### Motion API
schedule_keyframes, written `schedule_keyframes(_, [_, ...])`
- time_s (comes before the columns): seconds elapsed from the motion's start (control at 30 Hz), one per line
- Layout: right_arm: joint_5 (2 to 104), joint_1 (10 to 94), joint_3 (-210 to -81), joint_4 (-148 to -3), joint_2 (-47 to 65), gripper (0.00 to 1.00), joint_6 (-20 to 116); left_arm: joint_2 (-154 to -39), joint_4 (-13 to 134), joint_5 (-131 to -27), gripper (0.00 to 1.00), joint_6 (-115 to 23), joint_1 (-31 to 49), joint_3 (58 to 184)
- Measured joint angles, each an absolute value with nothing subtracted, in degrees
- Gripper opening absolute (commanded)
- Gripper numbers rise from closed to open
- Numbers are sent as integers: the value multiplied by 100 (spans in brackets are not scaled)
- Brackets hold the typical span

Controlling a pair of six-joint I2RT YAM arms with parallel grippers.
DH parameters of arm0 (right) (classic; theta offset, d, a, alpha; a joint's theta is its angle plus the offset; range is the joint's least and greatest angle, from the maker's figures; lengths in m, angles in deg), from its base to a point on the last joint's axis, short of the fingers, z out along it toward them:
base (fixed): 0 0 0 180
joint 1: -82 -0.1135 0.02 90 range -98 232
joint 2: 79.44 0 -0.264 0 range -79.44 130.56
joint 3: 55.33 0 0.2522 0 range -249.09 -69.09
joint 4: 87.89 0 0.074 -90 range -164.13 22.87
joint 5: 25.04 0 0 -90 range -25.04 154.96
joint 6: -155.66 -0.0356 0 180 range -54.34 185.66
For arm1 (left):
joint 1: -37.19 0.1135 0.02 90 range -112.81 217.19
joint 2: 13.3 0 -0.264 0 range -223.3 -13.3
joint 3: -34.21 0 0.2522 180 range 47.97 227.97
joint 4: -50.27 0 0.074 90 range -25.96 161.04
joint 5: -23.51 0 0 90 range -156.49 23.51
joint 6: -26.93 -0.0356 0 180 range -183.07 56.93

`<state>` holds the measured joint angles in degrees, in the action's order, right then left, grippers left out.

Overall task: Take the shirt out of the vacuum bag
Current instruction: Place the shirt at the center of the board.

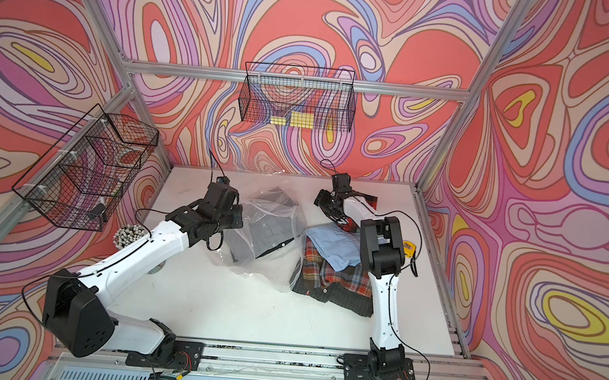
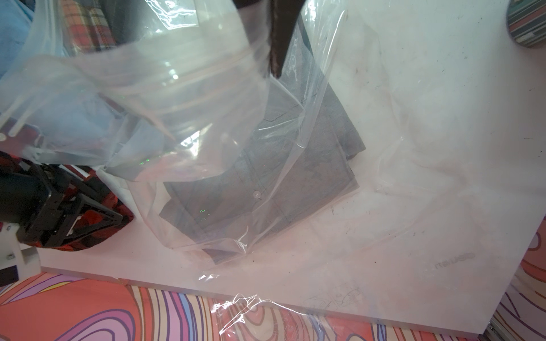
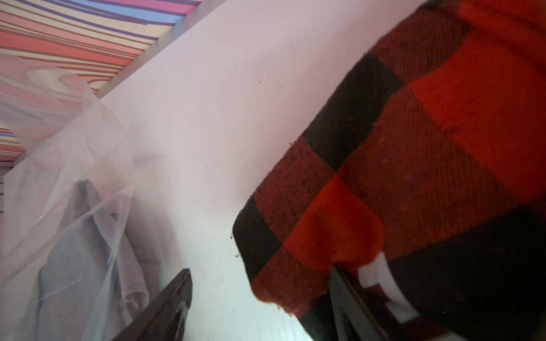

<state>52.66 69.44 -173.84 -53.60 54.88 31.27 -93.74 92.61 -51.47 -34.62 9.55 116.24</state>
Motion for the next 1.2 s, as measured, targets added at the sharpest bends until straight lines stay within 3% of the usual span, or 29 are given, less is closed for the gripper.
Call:
schedule_keyframes(0.57, [4491,6616,-18304,-5819,5827,78,2664,-9377,9261,-5125,0,-3506,992,11624])
schedule_keyframes(0.8, [4742,6544,-17111,-5694,4548,78,3114,-9377,9261,-5127,0,-3526,992,11624])
schedule_keyframes(0.97, [4934,7104,-16206,-5834,3196,78,3284,-9377,9261,-5131,0,-3528,992,11624])
schedule_keyframes(1.2, [5900,7543,-15576,-5810,2356,80,3577,-9377,9261,-5147,0,-3528,992,11624])
